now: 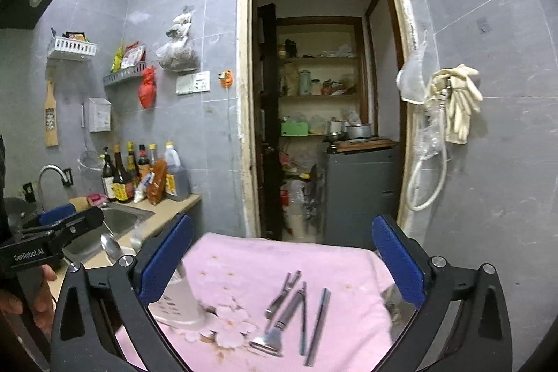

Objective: Organize utensils
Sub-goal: 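Move both tools back toward the peeler and teal-handled utensil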

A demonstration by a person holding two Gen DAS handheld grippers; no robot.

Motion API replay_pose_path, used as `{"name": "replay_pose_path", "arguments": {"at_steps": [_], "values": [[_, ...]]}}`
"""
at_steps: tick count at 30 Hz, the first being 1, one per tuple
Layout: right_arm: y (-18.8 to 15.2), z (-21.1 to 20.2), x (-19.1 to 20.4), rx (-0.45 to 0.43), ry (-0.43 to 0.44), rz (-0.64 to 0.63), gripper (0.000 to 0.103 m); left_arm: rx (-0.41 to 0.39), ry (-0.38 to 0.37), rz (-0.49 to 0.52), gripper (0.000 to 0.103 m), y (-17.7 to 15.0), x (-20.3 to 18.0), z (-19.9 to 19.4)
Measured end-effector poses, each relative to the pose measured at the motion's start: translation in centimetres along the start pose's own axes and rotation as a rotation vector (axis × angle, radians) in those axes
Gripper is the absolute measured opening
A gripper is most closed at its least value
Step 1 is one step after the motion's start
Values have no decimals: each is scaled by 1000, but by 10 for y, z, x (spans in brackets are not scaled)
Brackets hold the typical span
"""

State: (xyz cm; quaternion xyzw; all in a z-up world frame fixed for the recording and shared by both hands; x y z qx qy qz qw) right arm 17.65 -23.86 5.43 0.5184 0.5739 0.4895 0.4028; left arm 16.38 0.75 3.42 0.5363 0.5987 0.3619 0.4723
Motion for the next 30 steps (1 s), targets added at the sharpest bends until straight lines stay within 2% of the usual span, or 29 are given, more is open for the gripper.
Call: {"name": "replay_pose_path", "arguments": {"at_steps": [8,18,30], "values": [[-19,-2,-29,46,-53,-15,101,-1,25,88,102,-14,-36,3],[-42,17,-75,122,-78,-1,101,30,27,140,102,-30,-77,28],[-79,66,-137,250,-59,25,101,163,28,161,102,-59,-117,95]]}}
Point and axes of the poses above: each gripper's, at about its wrist camera, not at the fingertips, and z roughly the way its jaws point, x to its left, y to its top, the point moved 3 cm from there along z, roughly the way its jaws point, and after that the axes turned 1 degree about x, right-handed, at the moved point
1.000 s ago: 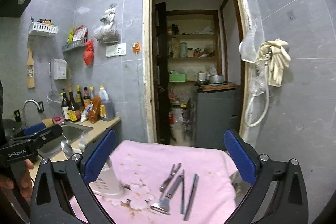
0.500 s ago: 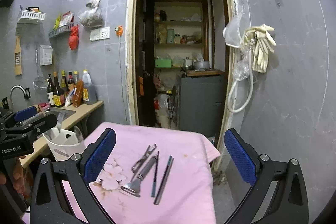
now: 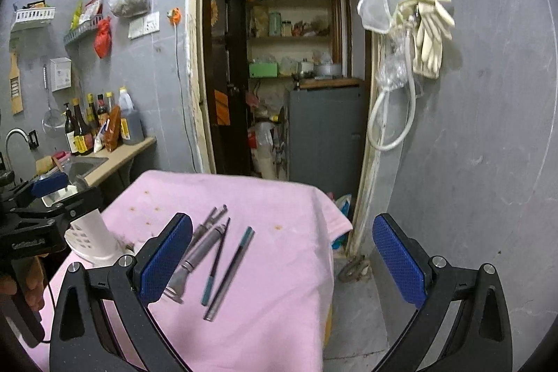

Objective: Organize utensils
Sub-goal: 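Move both tools back toward the peeler and teal-handled utensil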

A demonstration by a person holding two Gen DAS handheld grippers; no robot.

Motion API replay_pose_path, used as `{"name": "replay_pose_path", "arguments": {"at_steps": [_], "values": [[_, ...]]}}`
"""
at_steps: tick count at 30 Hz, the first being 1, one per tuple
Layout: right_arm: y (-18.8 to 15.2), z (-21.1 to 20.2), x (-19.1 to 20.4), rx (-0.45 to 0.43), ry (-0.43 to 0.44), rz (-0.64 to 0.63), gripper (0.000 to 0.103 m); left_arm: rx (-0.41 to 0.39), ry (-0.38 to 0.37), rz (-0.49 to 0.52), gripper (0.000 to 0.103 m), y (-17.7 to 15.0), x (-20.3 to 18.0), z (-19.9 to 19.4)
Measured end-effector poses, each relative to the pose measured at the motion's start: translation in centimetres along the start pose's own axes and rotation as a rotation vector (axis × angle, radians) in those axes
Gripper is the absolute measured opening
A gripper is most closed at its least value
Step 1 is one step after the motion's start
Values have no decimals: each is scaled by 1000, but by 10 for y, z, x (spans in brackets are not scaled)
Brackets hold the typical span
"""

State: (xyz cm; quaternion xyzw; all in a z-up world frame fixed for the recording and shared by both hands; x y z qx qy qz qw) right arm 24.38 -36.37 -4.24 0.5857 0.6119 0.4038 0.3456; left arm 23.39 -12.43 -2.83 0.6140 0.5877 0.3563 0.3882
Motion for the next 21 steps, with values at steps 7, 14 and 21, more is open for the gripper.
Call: {"name": "replay_pose_path", "arguments": {"at_steps": [7,14,21], "values": [[-17,50,-28,99,58,28,101,134,13,-38,102,-11,-9,61],[-35,109,-30,180,129,23,86,222,45,-64,102,-29,-10,115],[-52,169,-7,254,239,-4,50,311,53,-105,79,-56,-3,155]]}}
Point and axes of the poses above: each gripper's, at about its wrist camera, not at the fingertips, and z roughly the way its jaws point, x to its left, y to its top, the point moved 3 cm from there along z, roughly the way its jaws point, and after that the axes turned 1 degree about x, right-handed, at the moved point
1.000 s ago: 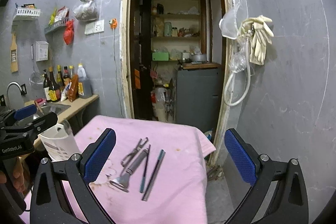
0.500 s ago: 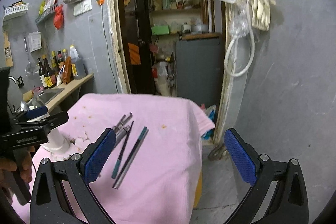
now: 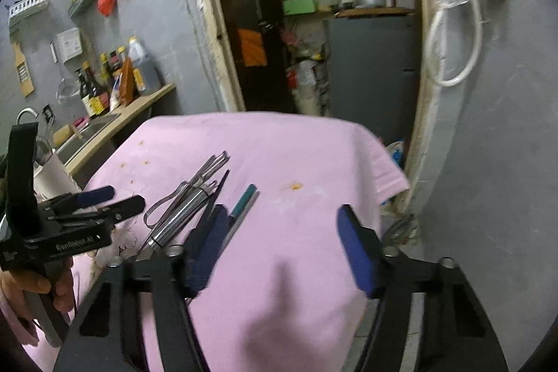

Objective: Organize utensils
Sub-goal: 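Move both tools back toward the peeler and teal-handled utensil, then grasp a metal fork with the left tool while the right tool grasps the teal-handled utensil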

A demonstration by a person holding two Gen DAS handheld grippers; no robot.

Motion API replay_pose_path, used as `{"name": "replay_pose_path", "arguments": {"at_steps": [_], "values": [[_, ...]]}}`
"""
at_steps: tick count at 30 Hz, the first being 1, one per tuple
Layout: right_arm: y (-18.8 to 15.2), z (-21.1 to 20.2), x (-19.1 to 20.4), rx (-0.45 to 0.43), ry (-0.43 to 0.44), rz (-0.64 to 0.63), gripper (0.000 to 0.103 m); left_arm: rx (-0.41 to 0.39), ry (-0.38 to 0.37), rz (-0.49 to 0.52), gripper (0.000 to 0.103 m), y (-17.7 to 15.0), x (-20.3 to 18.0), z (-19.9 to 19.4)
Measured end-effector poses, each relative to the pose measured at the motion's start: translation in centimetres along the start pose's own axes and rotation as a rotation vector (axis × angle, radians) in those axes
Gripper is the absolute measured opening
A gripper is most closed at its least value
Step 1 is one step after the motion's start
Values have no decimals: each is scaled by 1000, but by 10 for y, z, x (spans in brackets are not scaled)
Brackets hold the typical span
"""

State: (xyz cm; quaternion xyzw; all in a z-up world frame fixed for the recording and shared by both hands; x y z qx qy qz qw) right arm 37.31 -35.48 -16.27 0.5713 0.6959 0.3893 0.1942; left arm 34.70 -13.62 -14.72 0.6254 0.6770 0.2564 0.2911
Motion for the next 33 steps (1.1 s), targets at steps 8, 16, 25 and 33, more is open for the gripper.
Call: {"name": "replay_pose_path", "arguments": {"at_steps": [8,16,25,33], "values": [[4,50,24,58,106,-45,27,75,-40,-51,46,-13,7,31],[10,88,42,126,136,-80,19,113,-110,-97,19,-19,10,44],[5,122,48,230,111,-61,16,109,-120,-114,11,-25,11,41],[14,137,43,307,119,0,16,52,-77,-117,9,-17,13,27]]}}
Point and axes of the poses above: each gripper's, at about its wrist camera, not at the fingertips, and z roughly the way its jaws point, x to its left, y to its top, the point moved 3 cm from there along z, roughly the way its jaws point, and after that the axes turned 1 degree about x, right-handed, at the moved point
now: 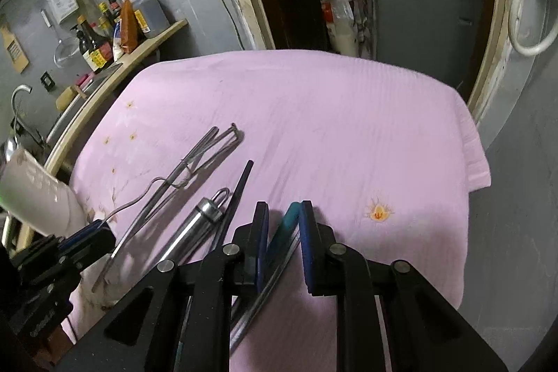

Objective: Organize utensils
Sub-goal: 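Grasp a metal fork with the left tool while the right tool grasps the teal-handled utensil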

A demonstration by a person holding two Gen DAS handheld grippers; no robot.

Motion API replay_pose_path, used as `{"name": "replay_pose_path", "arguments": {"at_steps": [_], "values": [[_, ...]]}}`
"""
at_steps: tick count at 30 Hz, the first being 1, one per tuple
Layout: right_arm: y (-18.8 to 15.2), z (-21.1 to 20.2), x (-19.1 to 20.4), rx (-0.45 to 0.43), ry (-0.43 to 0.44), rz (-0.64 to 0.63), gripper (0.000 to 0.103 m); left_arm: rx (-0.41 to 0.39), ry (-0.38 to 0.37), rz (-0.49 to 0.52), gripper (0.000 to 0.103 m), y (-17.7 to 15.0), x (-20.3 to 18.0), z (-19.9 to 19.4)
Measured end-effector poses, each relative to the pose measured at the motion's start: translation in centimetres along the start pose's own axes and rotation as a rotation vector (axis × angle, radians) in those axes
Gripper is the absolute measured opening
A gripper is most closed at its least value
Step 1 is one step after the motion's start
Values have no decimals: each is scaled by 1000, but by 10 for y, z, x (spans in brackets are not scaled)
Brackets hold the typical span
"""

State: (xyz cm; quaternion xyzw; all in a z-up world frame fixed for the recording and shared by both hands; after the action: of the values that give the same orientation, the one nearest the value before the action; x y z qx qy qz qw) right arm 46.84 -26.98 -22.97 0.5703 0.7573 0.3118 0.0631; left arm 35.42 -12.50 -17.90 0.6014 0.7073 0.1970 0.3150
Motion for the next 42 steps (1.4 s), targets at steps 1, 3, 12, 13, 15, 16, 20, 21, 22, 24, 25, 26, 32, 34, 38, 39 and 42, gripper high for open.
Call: {"name": "replay_pose_path", "arguments": {"at_steps": [1,3,12,13,15,16,20,21,22,24,25,26,32,34,38,39,42], "values": [[1,1,0,12,10,18,16,-16,5,2,9,2,-1,-4],[-1,3,-1,29,24,40,16,-38,7,3,9,6,-3,-10],[-14,11,14,94,26,15,16,-117,12,23,9,22,-11,-35],[-13,12,15,98,18,12,16,-119,12,26,9,23,-11,-37],[-7,15,21,109,-12,-5,16,-125,10,33,8,23,-12,-42],[-4,16,23,112,-26,-16,16,-125,12,37,9,23,-12,-43],[2,17,33,109,-95,-53,11,-122,14,40,9,22,-12,-50],[2,15,32,104,-89,-39,10,-121,14,38,9,21,-11,-52],[1,11,30,97,-63,-7,9,-121,13,34,9,20,-11,-55],[-2,2,24,75,-17,48,8,-128,11,30,8,19,-11,-61],[-4,-8,24,46,-4,66,8,-133,10,34,8,20,-11,-66],[-5,-15,24,26,5,72,8,-139,10,39,8,20,-11,-70],[-19,-70,32,-87,36,87,7,-166,-5,56,8,25,-8,-97],[-26,-88,36,-123,40,107,7,-170,-22,50,8,26,-7,-108],[-40,-124,39,-200,43,130,7,-170,-37,55,8,24,-3,-126],[-44,-133,41,-219,36,128,7,-169,-39,57,8,23,-2,-129],[-60,-159,43,-267,30,136,7,-172,-49,72,8,21,1,-147]]}}
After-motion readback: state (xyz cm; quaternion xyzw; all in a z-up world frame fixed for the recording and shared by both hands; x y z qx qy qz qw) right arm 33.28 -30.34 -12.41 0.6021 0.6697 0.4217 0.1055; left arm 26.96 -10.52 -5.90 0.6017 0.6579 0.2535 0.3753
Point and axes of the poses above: each gripper's, at about its wrist camera, not at the fingertips, and z roughly the way its jaws point, x to its left, y to its top, the point moved 3 cm from there along z, roughly the way its jaws point, and after that the axes turned 1 degree about x, right-handed, at the moved point
